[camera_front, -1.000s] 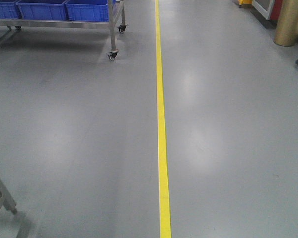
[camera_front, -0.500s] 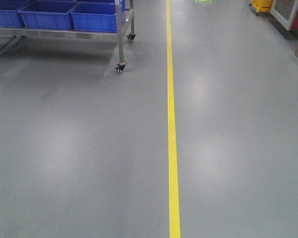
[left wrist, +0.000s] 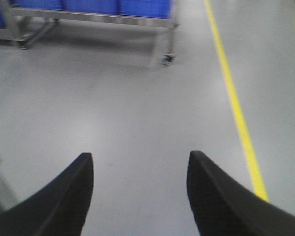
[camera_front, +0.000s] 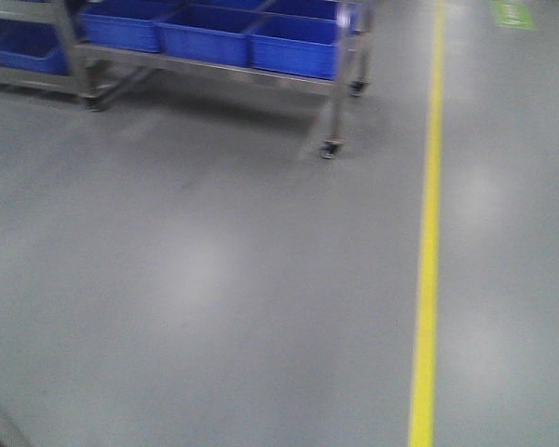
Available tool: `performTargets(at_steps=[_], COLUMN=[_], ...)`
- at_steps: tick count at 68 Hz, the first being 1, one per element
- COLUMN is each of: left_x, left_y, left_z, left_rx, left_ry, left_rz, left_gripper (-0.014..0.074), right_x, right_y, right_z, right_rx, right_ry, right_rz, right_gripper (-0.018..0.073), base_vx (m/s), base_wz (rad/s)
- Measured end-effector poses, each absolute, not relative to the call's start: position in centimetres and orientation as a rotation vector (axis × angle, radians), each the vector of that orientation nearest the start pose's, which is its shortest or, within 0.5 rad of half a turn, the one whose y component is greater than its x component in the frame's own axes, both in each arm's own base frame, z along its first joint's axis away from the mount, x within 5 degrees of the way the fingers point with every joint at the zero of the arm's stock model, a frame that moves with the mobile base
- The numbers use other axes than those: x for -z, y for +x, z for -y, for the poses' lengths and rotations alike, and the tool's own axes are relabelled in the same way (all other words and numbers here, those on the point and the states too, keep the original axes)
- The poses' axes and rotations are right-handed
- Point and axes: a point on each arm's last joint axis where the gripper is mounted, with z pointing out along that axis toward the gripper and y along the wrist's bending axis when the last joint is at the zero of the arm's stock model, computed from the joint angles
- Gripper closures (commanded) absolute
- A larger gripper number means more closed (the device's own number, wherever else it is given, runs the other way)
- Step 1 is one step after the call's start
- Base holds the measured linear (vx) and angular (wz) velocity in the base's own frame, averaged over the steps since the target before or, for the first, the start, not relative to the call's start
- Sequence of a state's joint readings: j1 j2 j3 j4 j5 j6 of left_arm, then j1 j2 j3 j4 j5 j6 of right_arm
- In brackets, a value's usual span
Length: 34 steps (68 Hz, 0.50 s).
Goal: Move and align brake pads A on conveyor
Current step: 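Turn and drive up to the steel table under the blue bins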
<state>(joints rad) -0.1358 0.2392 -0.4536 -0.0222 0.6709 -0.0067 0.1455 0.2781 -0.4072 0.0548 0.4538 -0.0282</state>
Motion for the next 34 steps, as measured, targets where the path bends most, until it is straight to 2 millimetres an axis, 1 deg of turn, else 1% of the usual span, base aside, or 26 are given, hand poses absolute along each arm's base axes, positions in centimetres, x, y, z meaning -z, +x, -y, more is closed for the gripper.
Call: performTargets(at_steps=[14, 34], left_x=[-29.00, -29.00], left_y=[5.19, 5.19], left_z=[0.84, 0.84], left_rx=[0.120, 0.120], left_ry=[0.118, 0.118], left_rz=[-1.938, -1.938], left_gripper=[0.0182, 0.0182], right_x=[-29.15, -29.15], right_y=[6.66, 6.66], right_z=[-1.20, -1.20], right_rx=[-0.140, -0.140], right_ry=[-0.130, -0.130], right_rz=[-1.805, -1.805], right_gripper=[0.0127, 0.0127], base_vx=[0.32, 0.26], base_wz=[0.93, 0.97])
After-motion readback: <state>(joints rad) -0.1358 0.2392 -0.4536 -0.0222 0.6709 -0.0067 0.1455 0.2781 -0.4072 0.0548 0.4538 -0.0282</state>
